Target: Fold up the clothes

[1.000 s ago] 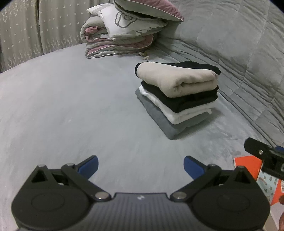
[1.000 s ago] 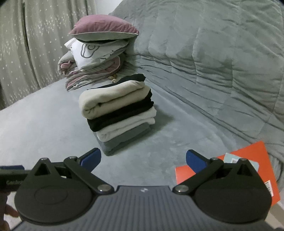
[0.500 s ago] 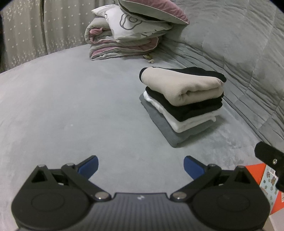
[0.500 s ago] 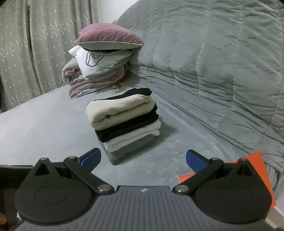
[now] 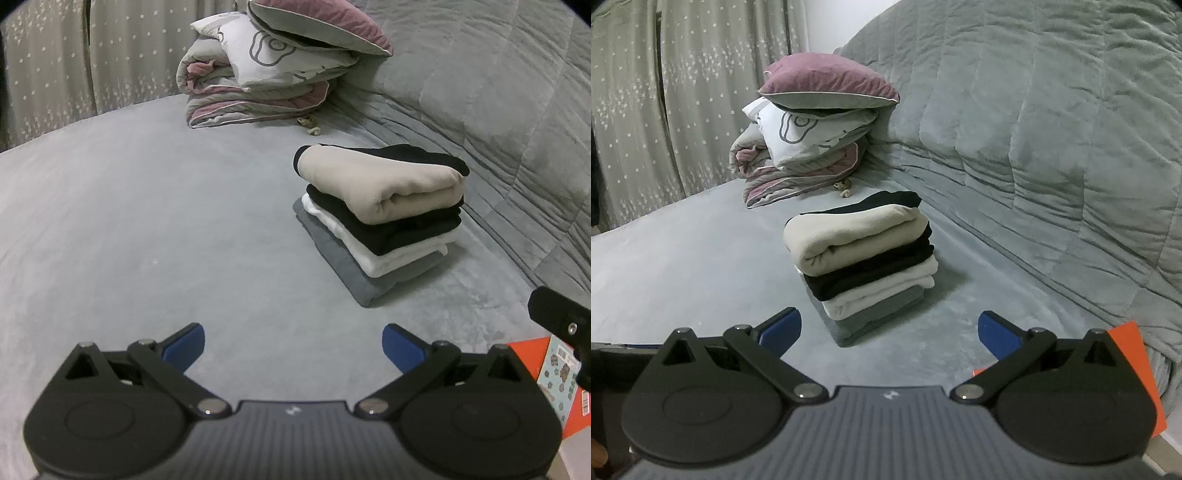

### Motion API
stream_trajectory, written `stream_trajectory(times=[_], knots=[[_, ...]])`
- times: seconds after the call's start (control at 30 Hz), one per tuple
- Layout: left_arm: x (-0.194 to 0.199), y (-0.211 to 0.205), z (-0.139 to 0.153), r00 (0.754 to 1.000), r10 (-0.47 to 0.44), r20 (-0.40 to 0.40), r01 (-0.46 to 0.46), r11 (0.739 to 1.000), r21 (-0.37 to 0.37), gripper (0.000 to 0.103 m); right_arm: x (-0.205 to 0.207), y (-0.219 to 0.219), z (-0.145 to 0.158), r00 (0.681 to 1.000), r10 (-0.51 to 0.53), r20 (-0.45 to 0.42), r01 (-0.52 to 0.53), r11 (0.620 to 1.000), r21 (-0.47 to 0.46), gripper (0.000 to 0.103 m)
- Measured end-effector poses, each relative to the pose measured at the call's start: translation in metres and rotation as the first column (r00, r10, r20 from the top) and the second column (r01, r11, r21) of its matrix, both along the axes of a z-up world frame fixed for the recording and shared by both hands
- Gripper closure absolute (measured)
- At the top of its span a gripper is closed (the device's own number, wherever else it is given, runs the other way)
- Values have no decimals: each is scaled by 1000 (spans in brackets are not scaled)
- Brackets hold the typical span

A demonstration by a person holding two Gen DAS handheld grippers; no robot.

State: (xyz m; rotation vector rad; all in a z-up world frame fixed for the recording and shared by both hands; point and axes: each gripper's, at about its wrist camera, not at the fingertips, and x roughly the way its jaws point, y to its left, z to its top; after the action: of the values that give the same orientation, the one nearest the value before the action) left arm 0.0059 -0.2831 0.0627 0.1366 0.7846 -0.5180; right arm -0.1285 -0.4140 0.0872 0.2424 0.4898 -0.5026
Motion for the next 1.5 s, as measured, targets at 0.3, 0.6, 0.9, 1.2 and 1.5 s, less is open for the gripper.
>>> stream_trajectory(times=[0.3,0.6,0.9,1.2,1.5], knots=[[-3,2,1,1000,-14,0,14,1000,-4,1,-1,3,2,1000,-3,6,3,1000,-1,0],[-4,5,3,1000,-19,-5,19,1000,-9,1,-1,8,4,1000,-10,1,10,1000,-7,0],[-6,10,4,1000,-20,-13,20,1000,-11,1,-1,14,7,1000,8,7,-8,1000,-3,0],[-10,15,6,999,-28,-20,28,1000,-7,1,-1,19,11,1000,8,5,-8,1000,-13,0],[-29,41,26,999,-36,7,36,999,-10,1,-14,41,35,996,89,26,-88,996,-31,0]])
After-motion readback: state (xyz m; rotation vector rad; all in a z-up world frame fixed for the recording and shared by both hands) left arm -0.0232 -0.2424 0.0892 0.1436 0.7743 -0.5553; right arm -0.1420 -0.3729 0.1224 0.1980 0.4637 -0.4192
